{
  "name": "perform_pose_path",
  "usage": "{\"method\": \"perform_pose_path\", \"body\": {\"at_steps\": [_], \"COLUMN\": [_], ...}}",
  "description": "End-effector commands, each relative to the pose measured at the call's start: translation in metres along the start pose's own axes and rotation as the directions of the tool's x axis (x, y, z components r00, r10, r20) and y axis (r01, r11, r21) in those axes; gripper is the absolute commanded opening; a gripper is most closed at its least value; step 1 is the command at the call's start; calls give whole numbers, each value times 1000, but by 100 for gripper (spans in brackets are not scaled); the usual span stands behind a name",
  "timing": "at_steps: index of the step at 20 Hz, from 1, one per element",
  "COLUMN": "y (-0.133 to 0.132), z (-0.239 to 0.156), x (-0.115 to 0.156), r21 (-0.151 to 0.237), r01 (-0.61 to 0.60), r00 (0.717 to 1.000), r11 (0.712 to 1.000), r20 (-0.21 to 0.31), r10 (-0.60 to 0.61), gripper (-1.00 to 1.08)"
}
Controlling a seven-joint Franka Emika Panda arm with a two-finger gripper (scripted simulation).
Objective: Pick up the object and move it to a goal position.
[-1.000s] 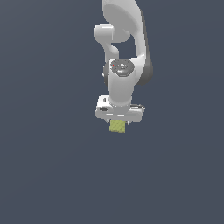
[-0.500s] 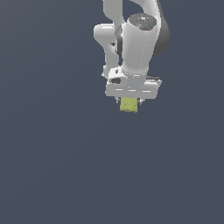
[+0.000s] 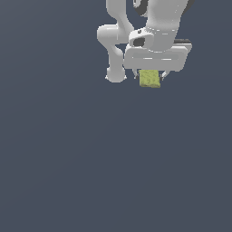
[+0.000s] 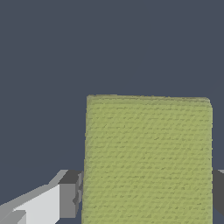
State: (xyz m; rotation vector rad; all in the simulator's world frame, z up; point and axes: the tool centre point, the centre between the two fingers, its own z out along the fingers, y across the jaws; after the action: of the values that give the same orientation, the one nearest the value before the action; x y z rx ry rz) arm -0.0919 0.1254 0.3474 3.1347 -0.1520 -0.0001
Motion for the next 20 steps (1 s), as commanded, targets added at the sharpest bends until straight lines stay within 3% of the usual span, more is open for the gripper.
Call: {"method": "perform_pose_path", "body": {"at_steps": [1, 10, 20], "y": [-11, -42, -55], "z": [-26, -95, -124], "x": [-13, -44, -55], "r21": [0, 2, 3], "r01": [0, 0, -1], "r00": [1000, 1000, 1000], "r11": [1000, 1000, 1000], "r20": [-1, 0, 0], "r10": [0, 0, 1], "gripper": [-100, -100, -100]}}
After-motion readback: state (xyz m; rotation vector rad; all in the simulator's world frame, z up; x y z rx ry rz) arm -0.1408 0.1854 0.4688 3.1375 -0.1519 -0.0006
